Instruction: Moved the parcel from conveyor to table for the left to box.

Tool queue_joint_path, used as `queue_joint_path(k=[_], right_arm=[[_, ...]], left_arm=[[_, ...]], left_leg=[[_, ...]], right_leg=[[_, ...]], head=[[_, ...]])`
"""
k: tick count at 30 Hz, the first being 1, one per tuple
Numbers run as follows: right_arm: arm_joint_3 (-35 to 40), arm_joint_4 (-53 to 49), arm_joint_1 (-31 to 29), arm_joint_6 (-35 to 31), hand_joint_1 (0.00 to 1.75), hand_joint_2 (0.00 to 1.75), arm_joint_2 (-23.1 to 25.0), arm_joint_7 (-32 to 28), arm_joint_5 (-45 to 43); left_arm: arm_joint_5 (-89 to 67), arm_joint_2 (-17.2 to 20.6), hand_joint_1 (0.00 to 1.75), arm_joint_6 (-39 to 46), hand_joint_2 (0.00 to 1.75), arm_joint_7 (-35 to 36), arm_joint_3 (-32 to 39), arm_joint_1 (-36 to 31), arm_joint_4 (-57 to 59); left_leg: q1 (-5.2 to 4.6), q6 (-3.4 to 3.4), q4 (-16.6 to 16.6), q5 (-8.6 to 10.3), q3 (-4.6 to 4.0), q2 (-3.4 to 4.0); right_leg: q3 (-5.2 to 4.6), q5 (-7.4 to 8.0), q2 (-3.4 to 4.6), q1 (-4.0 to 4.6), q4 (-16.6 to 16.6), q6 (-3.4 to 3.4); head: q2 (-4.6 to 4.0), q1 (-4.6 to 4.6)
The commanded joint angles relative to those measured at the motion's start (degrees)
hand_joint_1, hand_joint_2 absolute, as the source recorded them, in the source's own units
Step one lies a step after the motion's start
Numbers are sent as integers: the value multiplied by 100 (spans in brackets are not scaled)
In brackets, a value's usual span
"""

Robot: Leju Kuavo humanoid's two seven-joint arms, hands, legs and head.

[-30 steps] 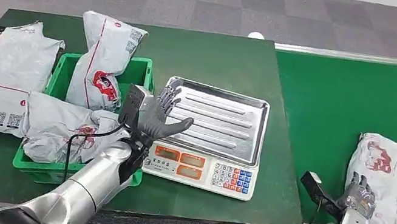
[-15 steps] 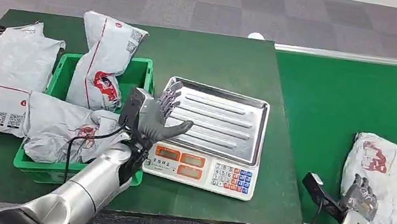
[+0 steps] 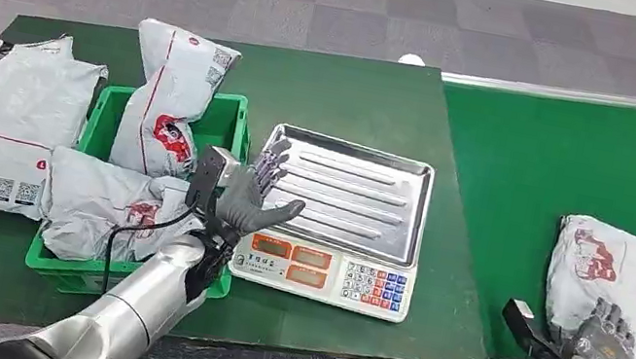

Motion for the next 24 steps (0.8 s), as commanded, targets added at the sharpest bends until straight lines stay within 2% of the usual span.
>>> queue_joint_path(k=[1,14,19,21,24], right_arm=[[-300,-1050,465,779,0,175,233,113,173],[-310,-835,402,792,0,175,204,88,156],[-440,-115,463,1189,0,175,97,72,32],[-434,250,437,1673,0,175,29,-66,1],[-363,550,470,2038,0,175,-169,-323,-19]], left_arm=[[-115,103,0,46,175,74,295,-120,325],[-136,100,0,55,175,55,292,-123,334],[-387,90,0,281,175,-50,217,-95,322],[-415,78,0,232,175,-55,250,-105,321],[-444,60,0,197,175,-38,281,-143,339]], left_leg=[[6,-7,-7,-2,11,2],[6,-6,-14,-3,17,18],[10,-7,-18,-2,22,4],[7,-4,-10,-3,14,1],[9,-3,-9,-3,18,-5]], right_leg=[[10,0,5,6,-9,-8],[6,2,22,6,-14,-7],[16,1,10,10,-22,-7],[7,-3,4,7,-12,-4],[13,-4,1,9,-13,-2]], head=[[0,0],[2,0],[2,0],[2,0],[2,-2]])
